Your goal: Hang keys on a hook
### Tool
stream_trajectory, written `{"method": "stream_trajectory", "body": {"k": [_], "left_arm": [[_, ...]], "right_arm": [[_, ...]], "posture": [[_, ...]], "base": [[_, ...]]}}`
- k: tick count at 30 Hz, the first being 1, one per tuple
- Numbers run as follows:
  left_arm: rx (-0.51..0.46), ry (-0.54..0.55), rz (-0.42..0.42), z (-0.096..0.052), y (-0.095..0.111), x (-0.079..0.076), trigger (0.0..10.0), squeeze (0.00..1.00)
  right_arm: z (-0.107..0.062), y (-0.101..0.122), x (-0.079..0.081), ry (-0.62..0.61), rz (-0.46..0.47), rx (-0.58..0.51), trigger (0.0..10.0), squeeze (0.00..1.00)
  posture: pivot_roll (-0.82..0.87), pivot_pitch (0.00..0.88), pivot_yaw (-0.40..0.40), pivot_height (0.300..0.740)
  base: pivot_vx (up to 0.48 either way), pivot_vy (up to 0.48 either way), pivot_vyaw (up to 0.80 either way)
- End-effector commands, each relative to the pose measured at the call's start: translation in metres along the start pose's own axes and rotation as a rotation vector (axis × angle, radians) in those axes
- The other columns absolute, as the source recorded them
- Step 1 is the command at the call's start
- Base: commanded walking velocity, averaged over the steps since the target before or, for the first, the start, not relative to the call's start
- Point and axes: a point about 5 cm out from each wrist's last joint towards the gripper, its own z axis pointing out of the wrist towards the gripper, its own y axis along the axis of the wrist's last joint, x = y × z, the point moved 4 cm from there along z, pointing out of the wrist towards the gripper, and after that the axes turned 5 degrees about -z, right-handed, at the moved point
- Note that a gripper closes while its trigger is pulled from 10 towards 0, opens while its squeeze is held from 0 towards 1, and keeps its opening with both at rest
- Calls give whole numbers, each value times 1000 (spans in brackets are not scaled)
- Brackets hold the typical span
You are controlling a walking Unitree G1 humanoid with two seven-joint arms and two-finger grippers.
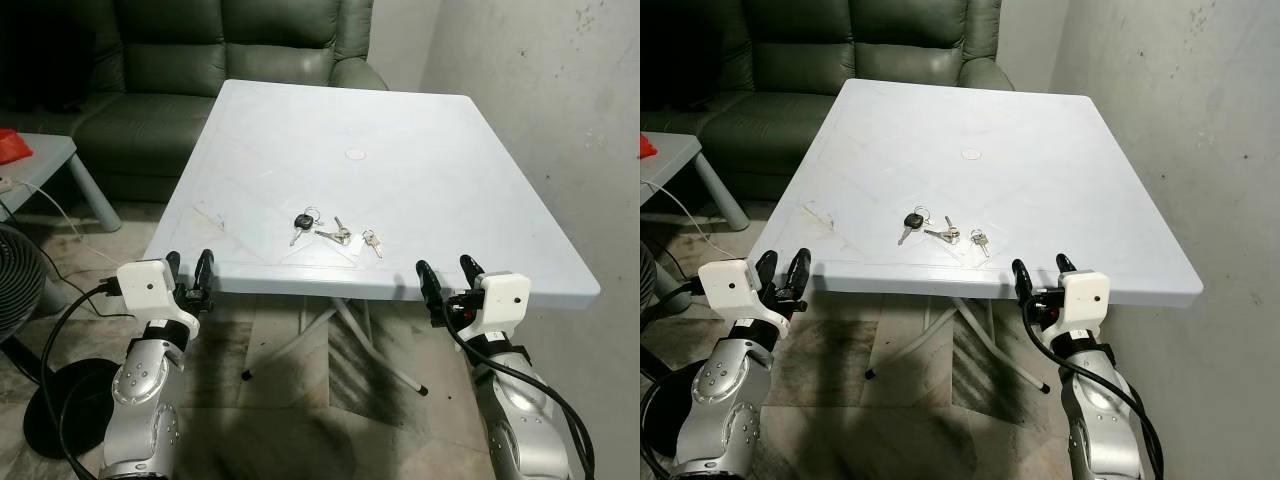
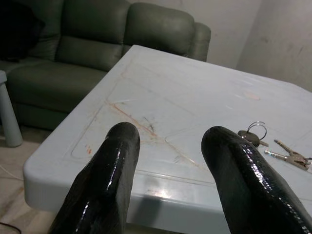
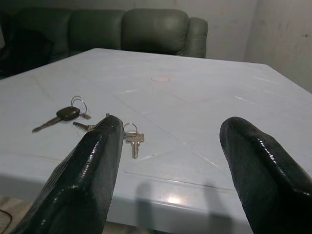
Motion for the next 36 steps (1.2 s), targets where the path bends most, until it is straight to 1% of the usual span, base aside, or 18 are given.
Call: {"method": "stream_trajectory", "body": {"k": [1, 7, 16, 17, 19, 20, 25, 30, 36], "left_arm": [[-6, -12, 6, 0, 6, -1, 10000, 0], [12, -30, 14, -2, 4, -5, 10000, 0], [36, -50, 4, 1, 4, -7, 10000, 0], [31, -81, 8, 1, 5, -11, 10000, 0], [31, -81, 8, 1, 5, -11, 10000, 0], [34, -106, 9, 1, 4, -15, 10000, 0], [44, -118, 17, 1, 3, -17, 10000, 0], [56, -135, 22, 3, 2, -19, 10000, 0], [63, -150, 29, 3, 2, -22, 10000, 0]], "right_arm": [[2, 11, -3, -5, -18, -31, 10000, 0], [-1, 10, 0, 16, -26, -20, 10000, 0], [0, 9, 1, 23, -27, -9, 10000, 0], [0, 9, 1, 28, -24, -9, 10000, 0], [0, 9, 1, 28, -24, -9, 10000, 0], [-1, 9, 2, 36, -25, -10, 10000, 0], [-2, 8, 2, 42, -26, -5, 10000, 0], [-6, 5, 4, 62, -59, 9, 10000, 0], [-5, 5, 6, 62, -65, 3, 10000, 0]], "posture": [[-79, 16, -54, 740], [-78, 20, -56, 740], [-79, 11, -59, 740], [-81, 8, -57, 740], [-81, 8, -57, 740], [-83, 4, -54, 740], [-85, 1, -51, 740], [-88, 0, -45, 740], [-87, 0, -38, 740]], "base": [[0, 0, 0], [0, 0, 0], [0, 0, 0], [270, 0, 0], [270, 0, 0], [341, 0, 0], [338, 0, 0], [313, 0, 0], [291, 0, 697]]}}
